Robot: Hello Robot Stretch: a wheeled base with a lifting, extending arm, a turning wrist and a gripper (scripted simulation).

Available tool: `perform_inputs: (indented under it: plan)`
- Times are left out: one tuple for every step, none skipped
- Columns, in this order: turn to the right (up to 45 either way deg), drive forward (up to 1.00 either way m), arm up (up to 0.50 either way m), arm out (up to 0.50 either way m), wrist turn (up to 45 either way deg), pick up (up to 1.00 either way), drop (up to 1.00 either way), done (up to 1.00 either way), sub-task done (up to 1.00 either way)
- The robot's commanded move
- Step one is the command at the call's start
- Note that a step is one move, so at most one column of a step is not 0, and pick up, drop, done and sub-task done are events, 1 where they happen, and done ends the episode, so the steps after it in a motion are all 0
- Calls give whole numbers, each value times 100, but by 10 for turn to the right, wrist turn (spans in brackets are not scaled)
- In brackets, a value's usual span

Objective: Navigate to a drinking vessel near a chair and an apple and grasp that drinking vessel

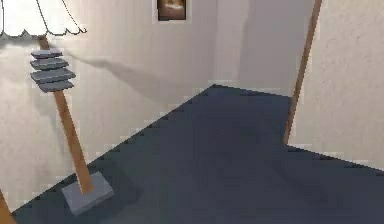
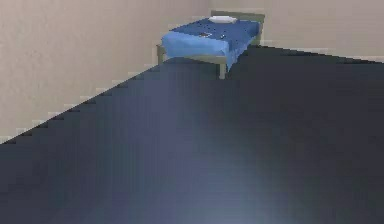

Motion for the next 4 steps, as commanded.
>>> perform_inputs:
  plan:
    - [60, 0, 0, 0, 0, 0, 0, 0, 0]
    - [0, 100, 0, 0, 0, 0, 0, 0, 0]
    - [0, 100, 0, 0, 0, 0, 0, 0, 0]
    - [30, 0, 0, 0, 0, 0, 0, 0, 0]
